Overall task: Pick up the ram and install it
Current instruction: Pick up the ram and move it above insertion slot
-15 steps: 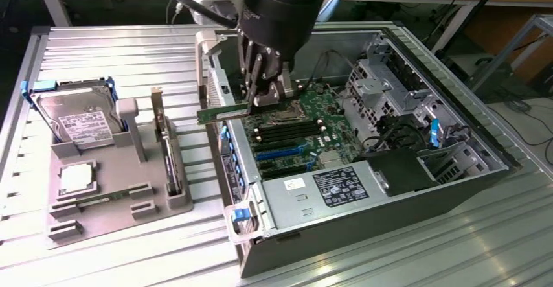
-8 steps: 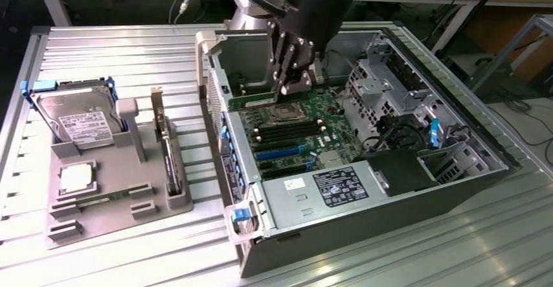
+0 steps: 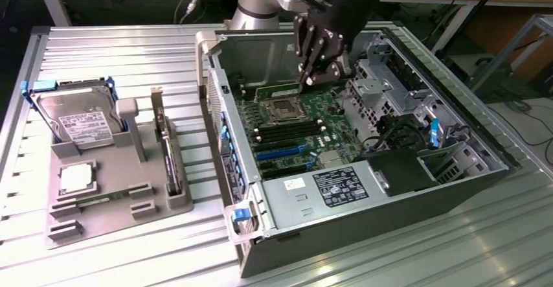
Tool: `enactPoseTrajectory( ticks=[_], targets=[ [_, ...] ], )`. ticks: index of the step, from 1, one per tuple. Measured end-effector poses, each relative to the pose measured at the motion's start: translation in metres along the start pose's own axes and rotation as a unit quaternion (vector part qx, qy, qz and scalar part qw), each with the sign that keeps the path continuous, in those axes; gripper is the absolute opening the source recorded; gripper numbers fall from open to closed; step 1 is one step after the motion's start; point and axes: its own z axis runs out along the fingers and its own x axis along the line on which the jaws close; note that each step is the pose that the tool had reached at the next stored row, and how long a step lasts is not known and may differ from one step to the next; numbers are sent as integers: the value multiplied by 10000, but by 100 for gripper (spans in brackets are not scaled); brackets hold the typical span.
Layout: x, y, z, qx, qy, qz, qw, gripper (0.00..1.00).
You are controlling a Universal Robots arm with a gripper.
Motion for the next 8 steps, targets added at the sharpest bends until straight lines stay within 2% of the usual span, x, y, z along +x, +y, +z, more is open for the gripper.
enactPoseTrajectory(
  ticks=[1, 3, 8],
  targets=[
    [-25, -61, 5, 1, -13, -1, 10000, 14],
    [-84, -123, 21, 2, -21, -2, 10000, 14],
    [-312, -251, 100, 2, -22, -1, 10000, 14]
  ],
)
